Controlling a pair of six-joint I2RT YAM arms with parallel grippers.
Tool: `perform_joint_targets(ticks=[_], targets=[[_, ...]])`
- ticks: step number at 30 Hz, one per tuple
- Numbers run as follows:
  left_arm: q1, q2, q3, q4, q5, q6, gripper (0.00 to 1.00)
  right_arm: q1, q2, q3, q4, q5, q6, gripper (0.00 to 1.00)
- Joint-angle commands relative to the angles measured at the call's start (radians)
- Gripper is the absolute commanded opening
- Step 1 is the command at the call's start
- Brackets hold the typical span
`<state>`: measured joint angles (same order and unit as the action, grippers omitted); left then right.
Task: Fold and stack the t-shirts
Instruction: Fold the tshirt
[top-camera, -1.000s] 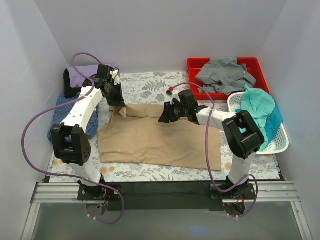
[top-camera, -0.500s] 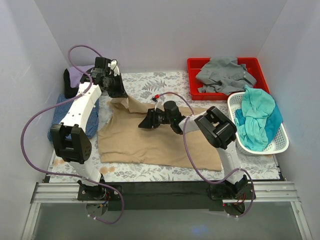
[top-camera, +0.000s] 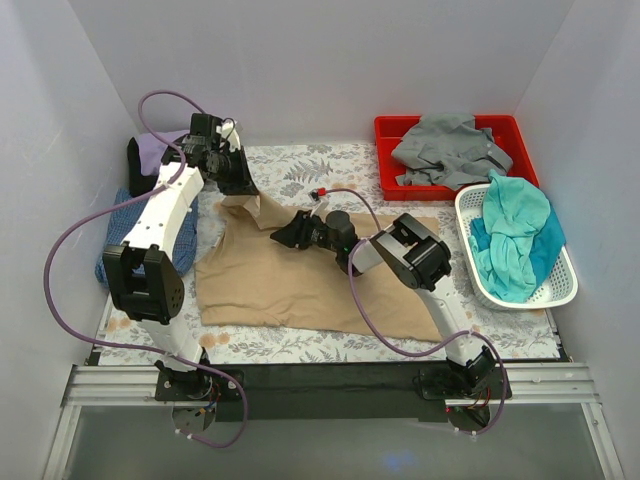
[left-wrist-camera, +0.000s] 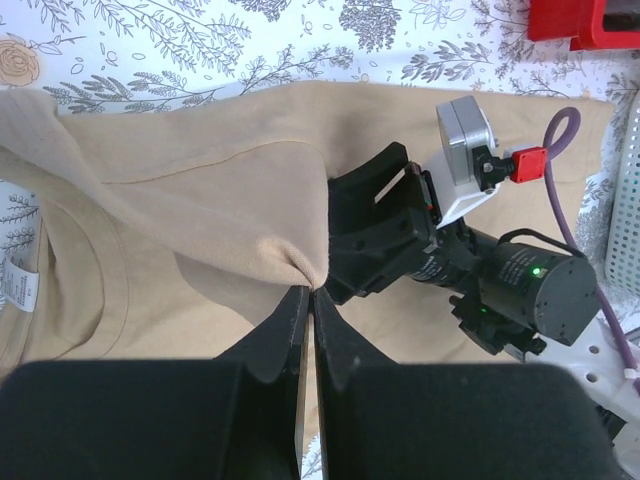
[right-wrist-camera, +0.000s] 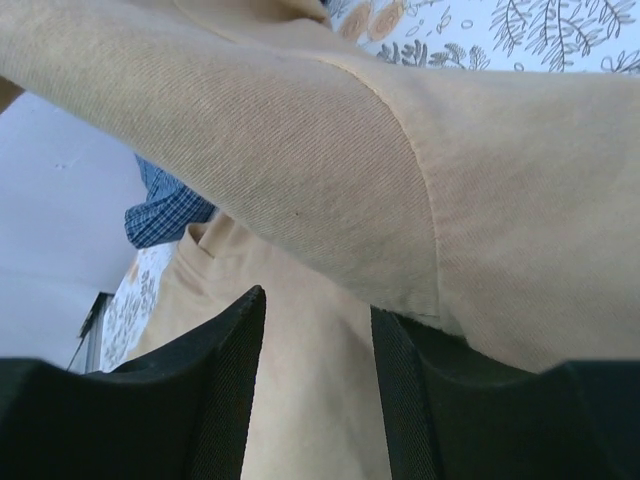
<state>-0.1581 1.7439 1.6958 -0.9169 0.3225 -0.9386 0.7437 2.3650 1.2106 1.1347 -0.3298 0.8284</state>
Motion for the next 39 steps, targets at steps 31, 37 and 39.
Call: perform_joint_targets(ticks=[31,37,39], targets=[[0.012,-0.029,-0.004,-0.014,0.047,0.014,0.00,0.022,0.105,0.151,0.281,0.258,-0.035,0.38],[0.012,-0.037,-0.013,-0.014,0.050,0.015,0.00,0.022,0.106,0.159,0.290,0.273,-0.049,0.14],[0.012,-0.038,-0.015,-0.013,0.046,0.017,0.00,0.022,0.090,0.155,0.281,0.261,-0.063,0.08]])
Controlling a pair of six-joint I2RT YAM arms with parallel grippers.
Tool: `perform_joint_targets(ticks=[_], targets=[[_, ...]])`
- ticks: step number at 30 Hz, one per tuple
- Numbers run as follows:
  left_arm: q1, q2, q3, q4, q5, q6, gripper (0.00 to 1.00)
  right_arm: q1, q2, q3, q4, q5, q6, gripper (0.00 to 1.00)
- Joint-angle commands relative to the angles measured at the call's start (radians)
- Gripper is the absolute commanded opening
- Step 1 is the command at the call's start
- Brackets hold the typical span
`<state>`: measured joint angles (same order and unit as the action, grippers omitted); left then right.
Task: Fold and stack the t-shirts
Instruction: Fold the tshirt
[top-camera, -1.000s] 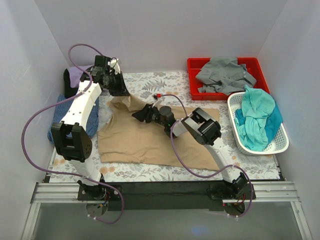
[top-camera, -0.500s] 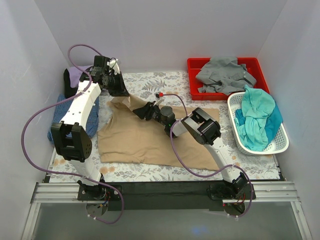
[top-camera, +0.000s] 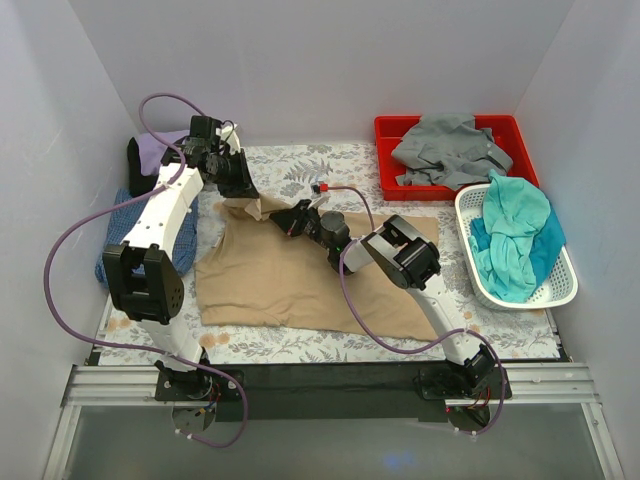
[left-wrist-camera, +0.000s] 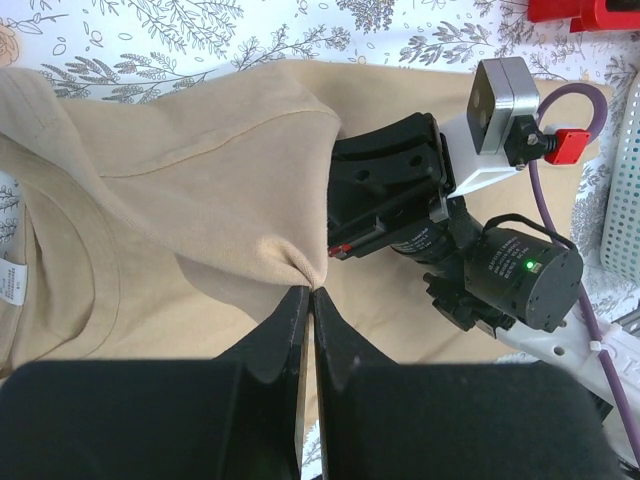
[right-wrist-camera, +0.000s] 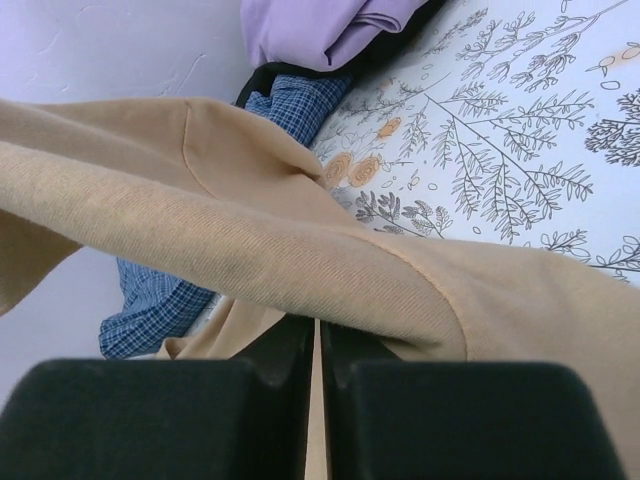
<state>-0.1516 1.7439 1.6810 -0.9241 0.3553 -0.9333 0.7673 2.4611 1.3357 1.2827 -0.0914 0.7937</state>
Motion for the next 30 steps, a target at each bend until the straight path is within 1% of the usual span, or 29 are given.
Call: perform_joint_targets(ticks=[1,2,8,11,15,17,20,21,25,27,30], targets=[[0.006,-0.037,0.000,-0.004,0.014,0.010,0.00,-0.002,-0.013,0.025,0.132,0.018,-0.033,0.06],[0.006,-0.035,0.002,-0.002,0.017,0.010,0.00,-0.002,-0.020,0.005,0.133,0.012,-0.033,0.01],[0.006,-0.029,0.008,-0.002,0.017,0.011,0.00,-0.002,-0.091,-0.078,0.121,-0.037,-0.054,0.01],[0.006,-0.021,0.012,-0.001,0.005,0.013,0.00,0.004,-0.157,-0.164,0.118,-0.070,-0.057,0.01],[0.007,-0.017,0.005,-0.001,0.008,0.014,0.00,0.027,-0.269,-0.273,0.077,-0.094,-0.082,0.01],[0.007,-0.018,-0.007,-0.001,0.008,0.011,0.00,0.035,-0.298,-0.325,0.054,-0.126,-0.080,0.01],[0.006,-0.027,-0.056,0.002,-0.001,0.008,0.00,0.061,-0.359,-0.382,0.024,-0.166,-0.097,0.01],[0.006,-0.043,-0.099,0.017,-0.015,0.004,0.00,0.075,-0.390,-0.394,-0.023,-0.172,-0.117,0.01],[0.007,-0.072,-0.214,0.042,-0.058,-0.006,0.00,0.105,-0.450,-0.443,-0.100,-0.205,-0.123,0.01],[0.007,-0.087,-0.256,0.051,-0.070,-0.010,0.00,0.115,-0.476,-0.470,-0.153,-0.199,-0.122,0.01],[0.007,-0.101,-0.314,0.064,-0.095,-0.021,0.00,0.119,-0.505,-0.507,-0.183,-0.185,-0.128,0.01]])
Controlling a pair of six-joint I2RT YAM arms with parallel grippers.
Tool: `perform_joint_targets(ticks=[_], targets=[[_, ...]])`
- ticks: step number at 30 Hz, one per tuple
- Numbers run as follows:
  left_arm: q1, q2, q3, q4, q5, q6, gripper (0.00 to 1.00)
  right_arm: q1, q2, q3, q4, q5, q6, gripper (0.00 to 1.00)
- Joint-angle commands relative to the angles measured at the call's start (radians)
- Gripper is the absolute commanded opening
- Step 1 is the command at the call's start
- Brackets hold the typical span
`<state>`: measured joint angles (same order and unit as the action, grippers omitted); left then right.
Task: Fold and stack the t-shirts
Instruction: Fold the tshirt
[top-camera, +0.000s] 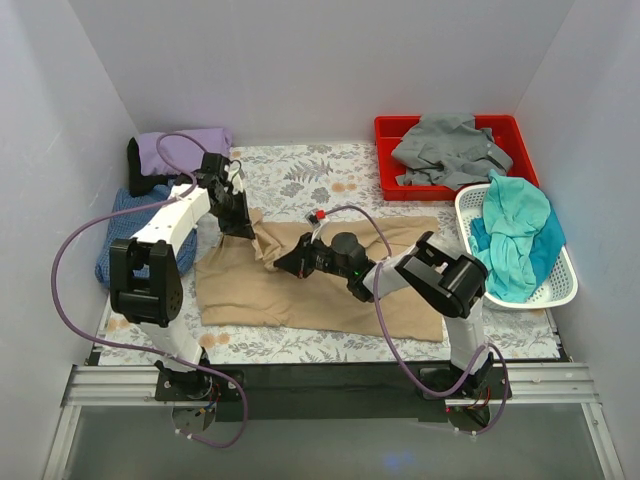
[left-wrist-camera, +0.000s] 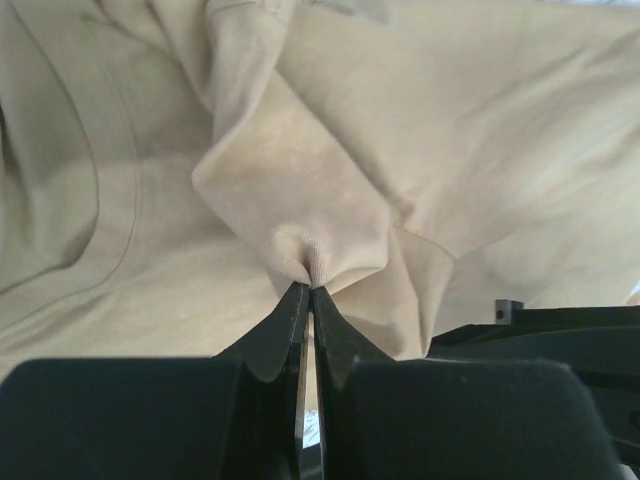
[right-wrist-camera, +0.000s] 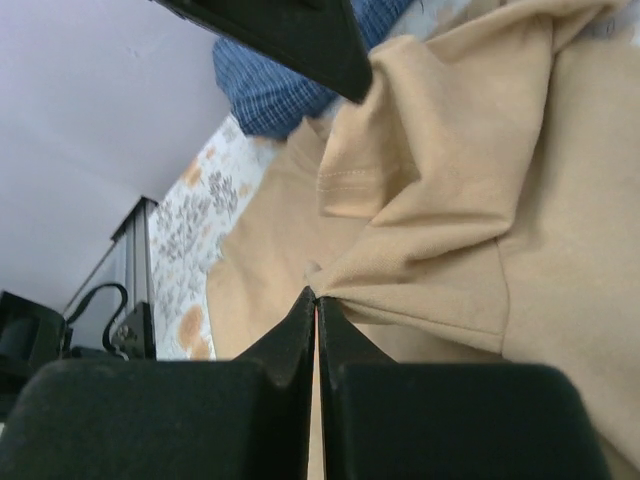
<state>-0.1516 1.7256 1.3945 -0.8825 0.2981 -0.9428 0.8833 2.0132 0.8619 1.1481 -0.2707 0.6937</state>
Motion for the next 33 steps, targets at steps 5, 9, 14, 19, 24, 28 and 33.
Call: perform_joint_targets(ticks=[5,9,14,19,24,28,33], targets=[[0.007,-0.104,-0.029,-0.041,-0.128,-0.017,0.00,0.003,-0.094,-0.061,-0.139,0.005,-0.052,0.01],[0.007,-0.107,-0.023,-0.101,-0.224,-0.033,0.00,0.003,-0.099,-0.063,-0.183,0.021,-0.068,0.01],[0.007,-0.084,-0.054,-0.135,-0.378,-0.036,0.00,0.003,-0.085,-0.031,-0.229,0.021,-0.083,0.01],[0.007,-0.040,-0.064,-0.124,-0.450,-0.051,0.01,0.002,-0.088,-0.029,-0.269,0.053,-0.120,0.01],[0.007,0.025,-0.042,-0.115,-0.438,-0.047,0.11,0.000,-0.117,-0.021,-0.310,0.087,-0.167,0.01],[0.009,0.052,-0.037,-0.115,-0.500,-0.059,0.46,0.000,-0.131,0.034,-0.410,0.073,-0.227,0.07],[0.009,0.031,0.004,-0.105,-0.553,-0.083,0.67,0.000,-0.247,0.019,-0.487,0.067,-0.318,0.40]])
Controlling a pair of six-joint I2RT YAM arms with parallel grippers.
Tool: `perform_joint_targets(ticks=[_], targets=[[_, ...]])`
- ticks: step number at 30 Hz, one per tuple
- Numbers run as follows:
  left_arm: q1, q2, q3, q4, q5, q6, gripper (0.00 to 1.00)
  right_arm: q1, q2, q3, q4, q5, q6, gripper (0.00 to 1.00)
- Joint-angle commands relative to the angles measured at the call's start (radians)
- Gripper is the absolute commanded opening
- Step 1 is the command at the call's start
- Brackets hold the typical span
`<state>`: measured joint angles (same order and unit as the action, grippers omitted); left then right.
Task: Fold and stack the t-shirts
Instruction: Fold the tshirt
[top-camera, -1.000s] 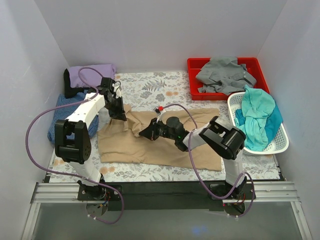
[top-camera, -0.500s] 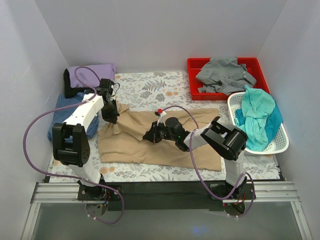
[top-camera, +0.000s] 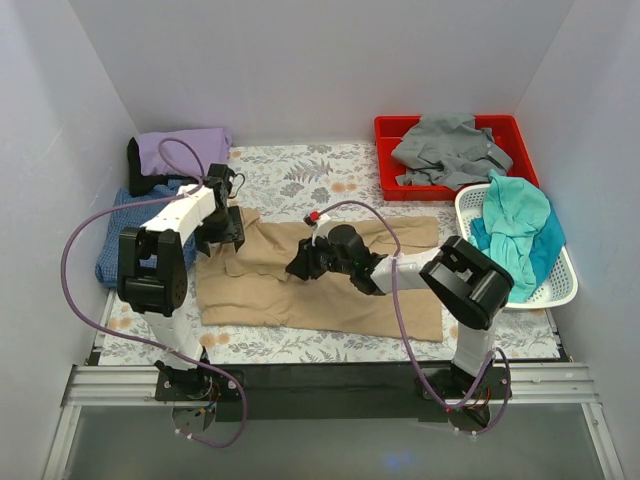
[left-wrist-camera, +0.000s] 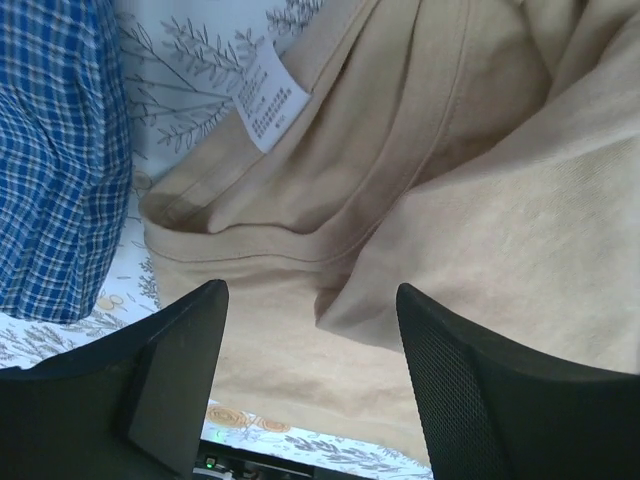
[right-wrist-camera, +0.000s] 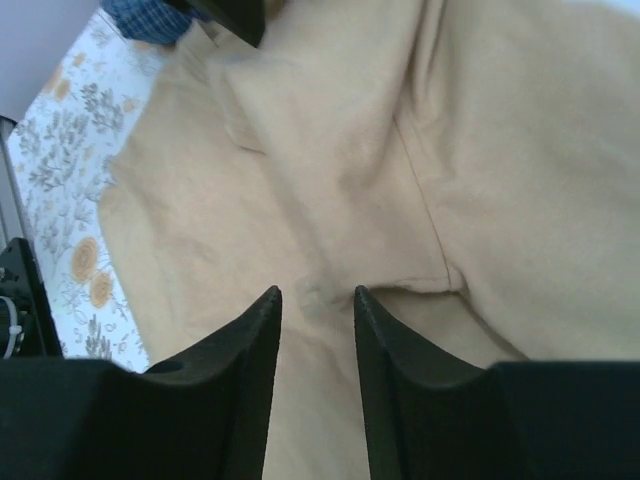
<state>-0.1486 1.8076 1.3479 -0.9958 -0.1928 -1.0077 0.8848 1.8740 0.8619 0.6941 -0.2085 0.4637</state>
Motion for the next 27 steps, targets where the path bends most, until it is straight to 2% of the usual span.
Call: perform_joint_targets(ticks=[1,7,8,9,13,20,27], targets=[[0.006,-0.065,0.065,0.017,-0.050,-0.014,0.67,-0.001,-0.133,0.008,-0.044,0.014,-0.103,0.42],[0.006,-0.062,0.181,0.108,0.166,0.035,0.68,-0.009,-0.231,0.015,-0.163,0.148,-0.220,0.44],[0.006,-0.053,0.189,0.138,0.190,0.037,0.68,-0.023,-0.220,0.028,-0.174,0.158,-0.226,0.44],[0.006,-0.022,0.200,0.146,0.270,0.040,0.68,-0.035,-0.211,0.037,-0.189,0.156,-0.232,0.44],[0.004,0.061,0.247,0.186,0.371,0.057,0.65,-0.116,-0.132,0.089,-0.266,0.204,-0.237,0.44],[0.004,0.133,0.209,0.233,0.320,0.069,0.62,-0.306,-0.013,0.229,-0.422,0.222,-0.257,0.43],[0.004,0.151,0.163,0.259,0.205,0.072,0.62,-0.362,0.066,0.312,-0.539,0.176,-0.264,0.43]])
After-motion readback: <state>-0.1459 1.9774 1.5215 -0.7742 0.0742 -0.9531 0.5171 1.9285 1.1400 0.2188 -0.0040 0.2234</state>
